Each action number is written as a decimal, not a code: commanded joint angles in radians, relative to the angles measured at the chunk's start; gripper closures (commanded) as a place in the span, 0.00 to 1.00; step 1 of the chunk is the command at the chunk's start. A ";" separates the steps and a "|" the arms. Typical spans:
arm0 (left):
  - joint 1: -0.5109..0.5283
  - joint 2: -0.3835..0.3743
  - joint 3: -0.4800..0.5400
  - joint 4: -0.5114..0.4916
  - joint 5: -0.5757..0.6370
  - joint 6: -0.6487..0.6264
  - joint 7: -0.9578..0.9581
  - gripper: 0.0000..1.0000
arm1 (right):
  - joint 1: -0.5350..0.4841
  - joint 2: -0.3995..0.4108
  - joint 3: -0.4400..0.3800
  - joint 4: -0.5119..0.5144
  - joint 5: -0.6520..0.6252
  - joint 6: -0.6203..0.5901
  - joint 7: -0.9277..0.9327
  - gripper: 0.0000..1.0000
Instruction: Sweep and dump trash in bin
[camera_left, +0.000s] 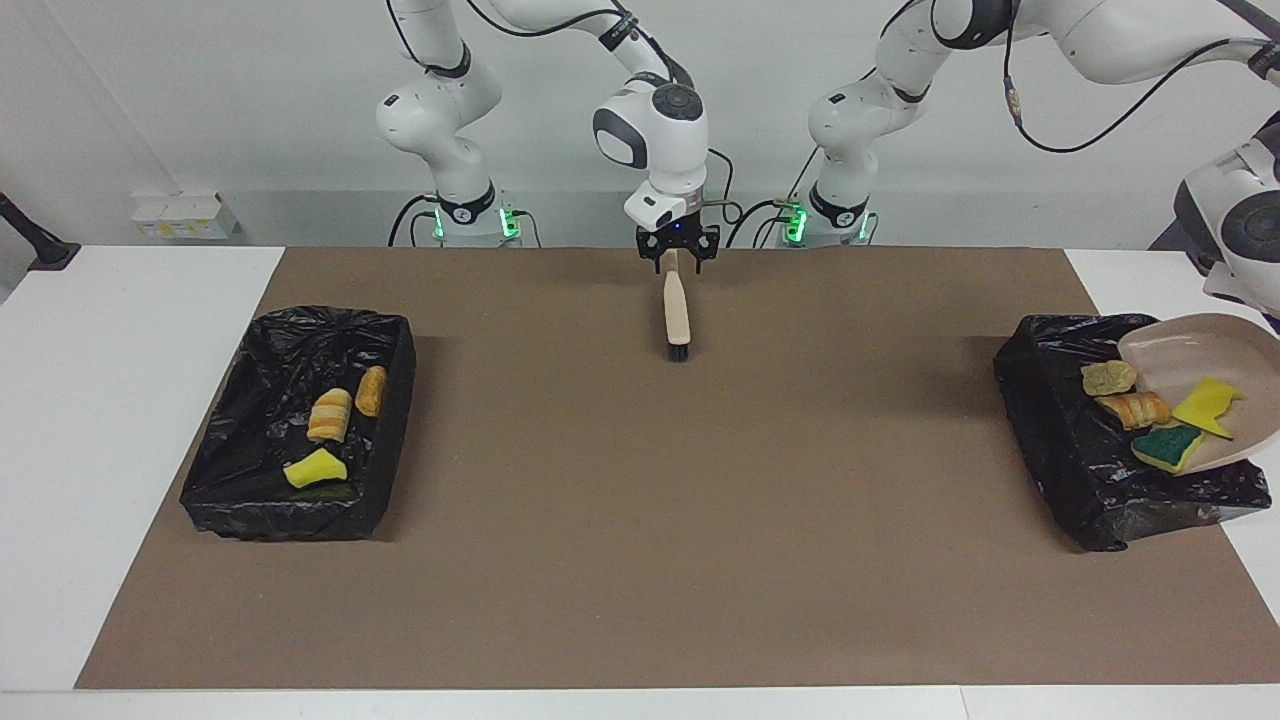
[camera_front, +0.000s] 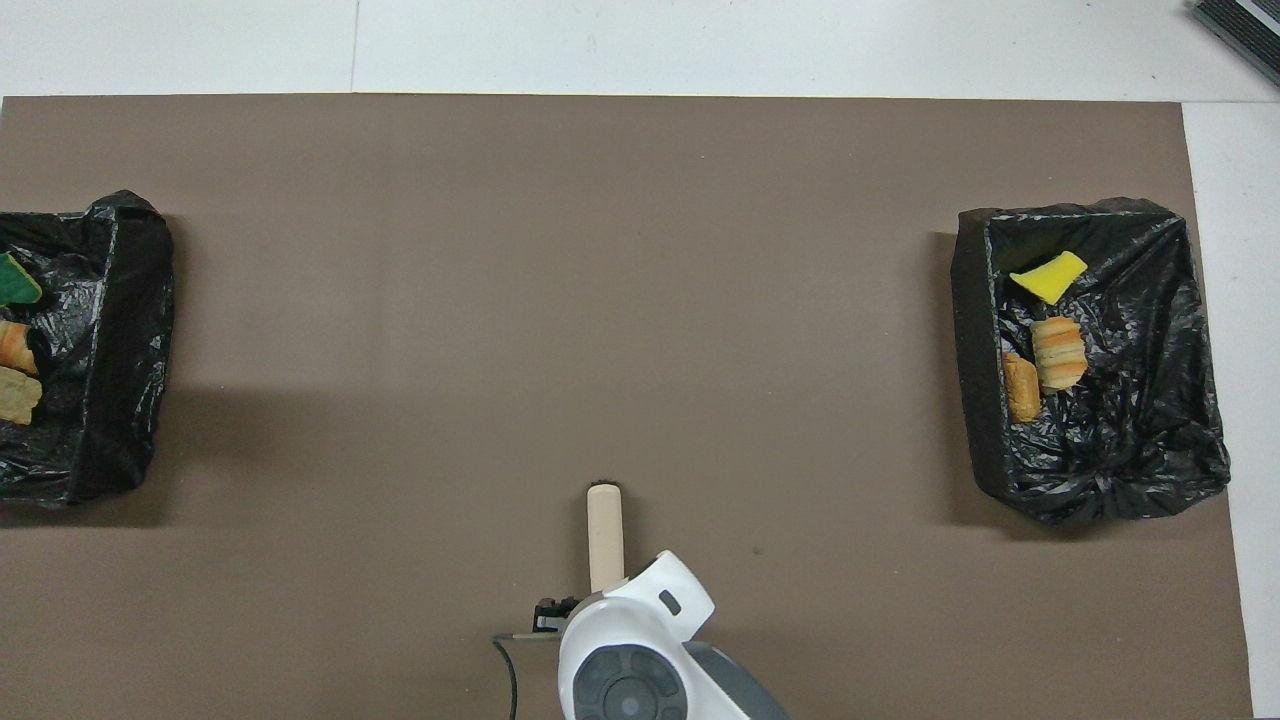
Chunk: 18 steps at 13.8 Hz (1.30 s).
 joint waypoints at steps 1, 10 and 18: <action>-0.064 -0.055 0.013 -0.056 0.117 -0.153 -0.139 1.00 | -0.115 -0.078 0.004 0.011 -0.010 -0.017 -0.061 0.00; -0.153 -0.132 0.003 -0.054 0.119 -0.243 -0.191 1.00 | -0.584 -0.012 0.004 0.223 -0.151 -0.083 -0.394 0.00; -0.252 -0.130 0.002 -0.054 -0.428 -0.246 -0.375 1.00 | -0.754 -0.028 -0.011 0.661 -0.151 -0.655 -0.729 0.00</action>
